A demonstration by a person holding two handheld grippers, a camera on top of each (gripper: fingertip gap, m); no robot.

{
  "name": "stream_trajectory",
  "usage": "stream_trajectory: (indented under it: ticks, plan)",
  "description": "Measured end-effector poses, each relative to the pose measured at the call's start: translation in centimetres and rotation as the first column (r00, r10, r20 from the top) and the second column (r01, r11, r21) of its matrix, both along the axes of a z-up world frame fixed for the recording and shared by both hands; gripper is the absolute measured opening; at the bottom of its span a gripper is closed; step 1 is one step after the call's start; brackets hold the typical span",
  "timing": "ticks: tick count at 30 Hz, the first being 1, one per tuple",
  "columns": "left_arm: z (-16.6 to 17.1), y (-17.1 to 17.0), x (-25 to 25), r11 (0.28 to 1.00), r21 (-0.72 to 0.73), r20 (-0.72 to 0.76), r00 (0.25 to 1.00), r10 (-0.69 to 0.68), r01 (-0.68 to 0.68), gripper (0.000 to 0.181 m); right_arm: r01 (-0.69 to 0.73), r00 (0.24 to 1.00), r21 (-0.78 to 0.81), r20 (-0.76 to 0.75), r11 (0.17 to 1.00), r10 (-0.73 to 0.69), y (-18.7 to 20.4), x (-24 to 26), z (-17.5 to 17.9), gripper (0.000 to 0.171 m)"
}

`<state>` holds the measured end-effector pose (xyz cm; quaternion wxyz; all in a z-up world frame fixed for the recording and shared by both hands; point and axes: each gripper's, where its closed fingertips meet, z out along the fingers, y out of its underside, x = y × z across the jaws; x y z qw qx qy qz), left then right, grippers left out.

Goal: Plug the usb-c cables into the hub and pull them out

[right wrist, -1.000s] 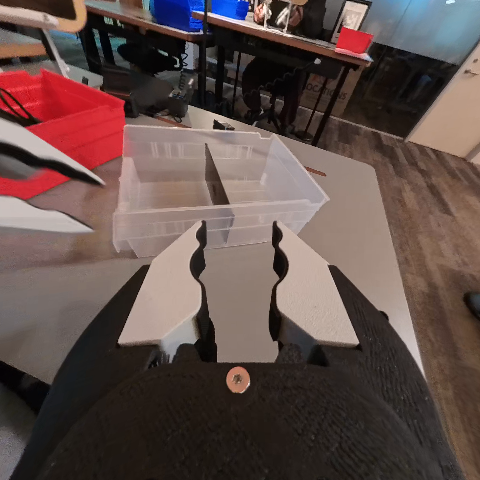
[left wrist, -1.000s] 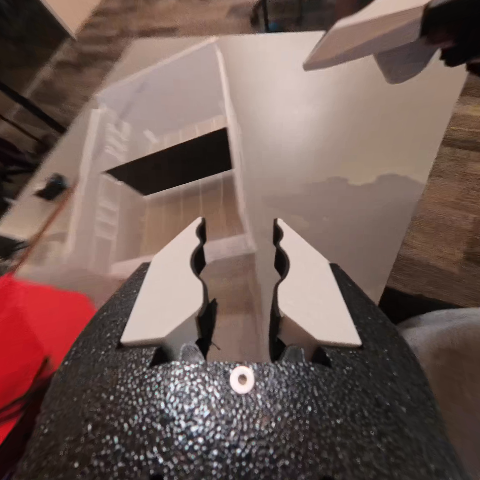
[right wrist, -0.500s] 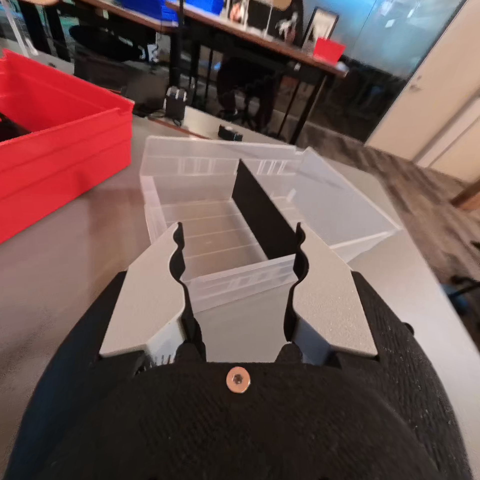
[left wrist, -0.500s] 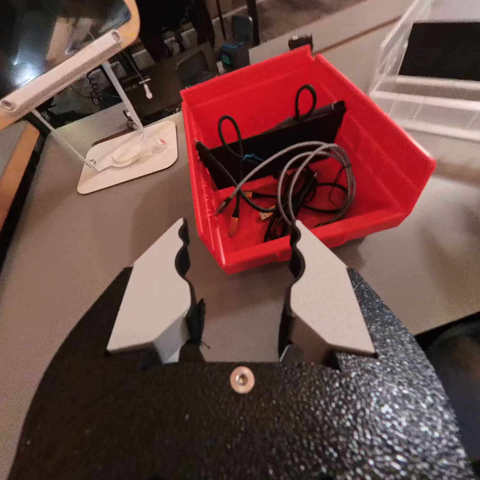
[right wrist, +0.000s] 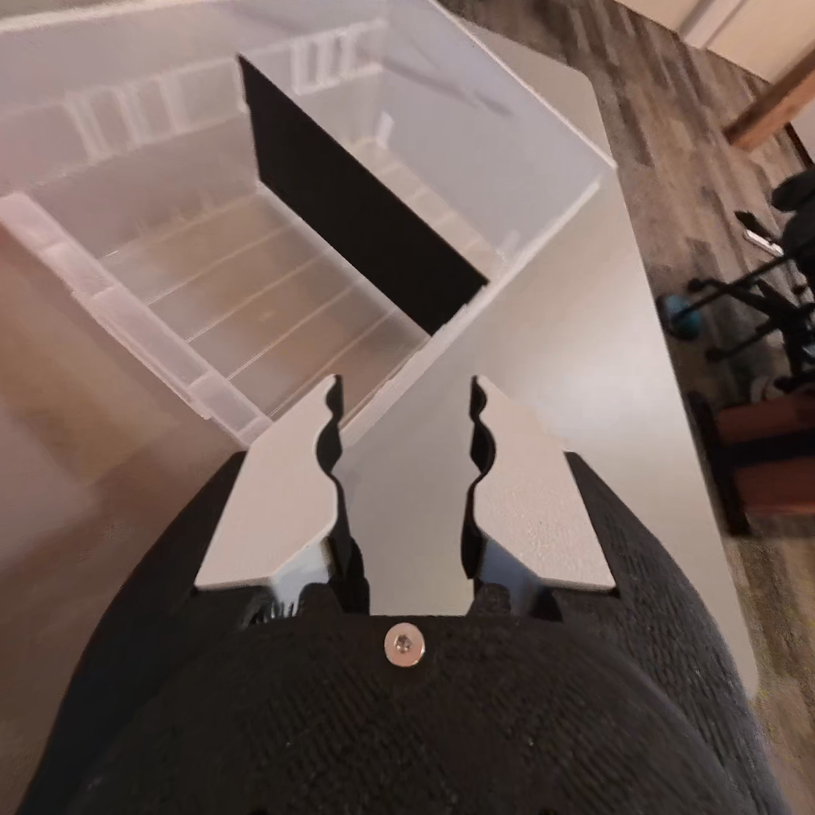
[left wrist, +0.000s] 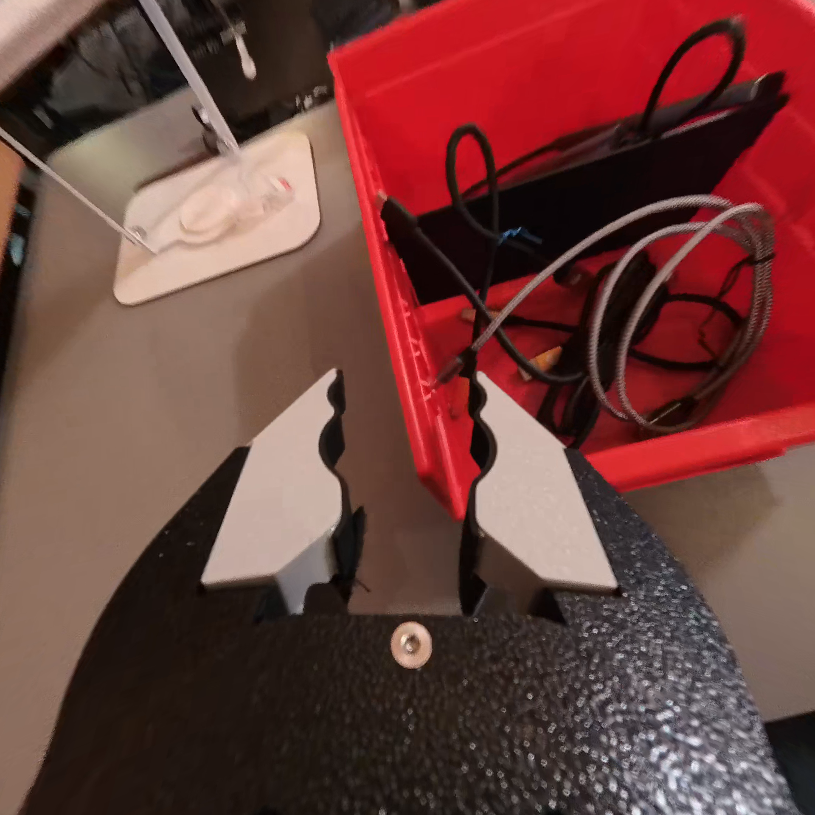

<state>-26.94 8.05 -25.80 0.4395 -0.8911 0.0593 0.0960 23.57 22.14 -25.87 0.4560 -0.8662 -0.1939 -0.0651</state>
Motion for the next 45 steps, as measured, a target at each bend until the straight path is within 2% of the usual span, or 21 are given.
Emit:
stream_trajectory:
  ticks: [1,3,5,9,14,22,23,25,26,28,30,31,33,35,38,40,41,45]
  plan:
    - [-0.7,-0.1,-0.3,0.999,-0.038,0.01,1.0,0.008,-0.007,0.049,0.016,1.0,-0.016,0.002,1.0,-0.016,0.2,1.1,-0.2,0.044]
    - [-1.7,-0.2,0.1,0.996,-0.083,0.062,0.998,-0.021,0.026,0.027,0.045,0.999,-0.041,0.001,0.998,-0.045,0.9,3.2,-0.5,0.018]
    - [-1.6,0.1,-0.1,0.998,-0.054,0.091,0.996,-0.007,0.012,0.005,0.054,0.998,-0.051,-0.007,0.997,-0.055,1.7,4.7,-0.6,0.014]
    - [-1.4,-0.3,-1.8,0.999,-0.008,0.154,0.987,0.039,-0.038,0.004,0.023,0.999,-0.083,-0.039,0.996,-0.026,2.4,7.0,-0.6,0.011]
    - [-1.1,-2.8,-6.3,0.996,0.007,0.12,0.989,0.084,-0.086,0.004,-0.053,0.998,-0.13,-0.03,0.99,0.049,2.1,9.6,-0.6,0.011]
    - [-1.5,-5.9,-12.8,0.995,0.001,0.121,0.988,0.097,-0.098,0.005,0.019,1.0,-0.134,-0.021,0.991,-0.022,1.9,13.7,-0.5,0.012]
    - [-1.5,-6.2,-12.8,0.996,-0.007,0.13,0.988,0.084,-0.084,0.011,0.036,0.999,-0.123,-0.007,0.992,-0.037,1.8,14.1,-0.3,0.014]
    - [-0.2,-7.0,-13.2,0.993,0.014,0.121,0.986,0.118,-0.12,0.023,0.082,0.997,-0.064,0.019,0.995,-0.081,1.2,14.8,1.6,0.043]
    - [1.2,-7.2,-12.6,0.993,0.063,0.124,0.988,0.095,-0.104,0.03,0.083,0.996,-0.006,0.014,0.997,-0.083,0.8,14.5,3.3,0.044]
    - [5.8,-6.7,-10.0,0.971,0.237,0.204,0.979,-0.003,-0.046,0.042,-0.006,1.0,0.153,-0.011,0.988,0.008,-0.2,11.8,7.3,0.046]
    - [10.7,-5.5,-7.2,0.915,0.4,0.192,0.973,-0.131,0.044,0.055,-0.159,0.983,0.309,-0.04,0.938,0.18,-1.1,6.7,10.7,0.044]
    - [12.2,-4.6,-6.0,0.902,0.422,0.148,0.974,-0.169,0.092,0.05,-0.247,0.959,0.363,-0.043,0.898,0.281,-1.6,3.5,11.9,0.042]
    - [13.3,-1.9,-3.9,0.915,0.358,0.067,0.972,-0.225,0.186,0.045,-0.414,0.883,0.427,-0.024,0.804,0.468,-2.7,-3.1,13.1,0.042]
    - [12.3,1.4,-3.0,0.955,0.197,0.01,0.974,-0.228,0.221,0.043,-0.532,0.799,0.462,-0.005,0.71,0.601,-3.2,-9.2,13.1,0.041]
    - [8.7,6.1,-4.0,0.984,-0.105,0.034,0.989,-0.143,0.146,0.039,-0.636,0.674,0.499,-0.011,0.588,0.739,-3.3,-17.3,11.7,0.04]
    - [6.1,9.0,-2.7,0.952,-0.242,0.212,0.967,-0.138,0.189,0.036,-0.675,0.623,0.538,0.049,0.505,0.78,-2.6,-21.3,10.3,0.04]
    - [4.6,10.1,-2.8,0.929,-0.326,0.268,0.959,-0.089,0.177,0.035,-0.68,0.618,0.559,0.088,0.475,0.782,-2.0,-22.8,9.6,0.04]
    - [0.0,13.2,-4.2,0.832,-0.547,0.333,0.936,0.111,0.096,0.035,-0.658,0.618,0.62,0.12,0.428,0.777,-0.6,-26.5,6.6,0.039]
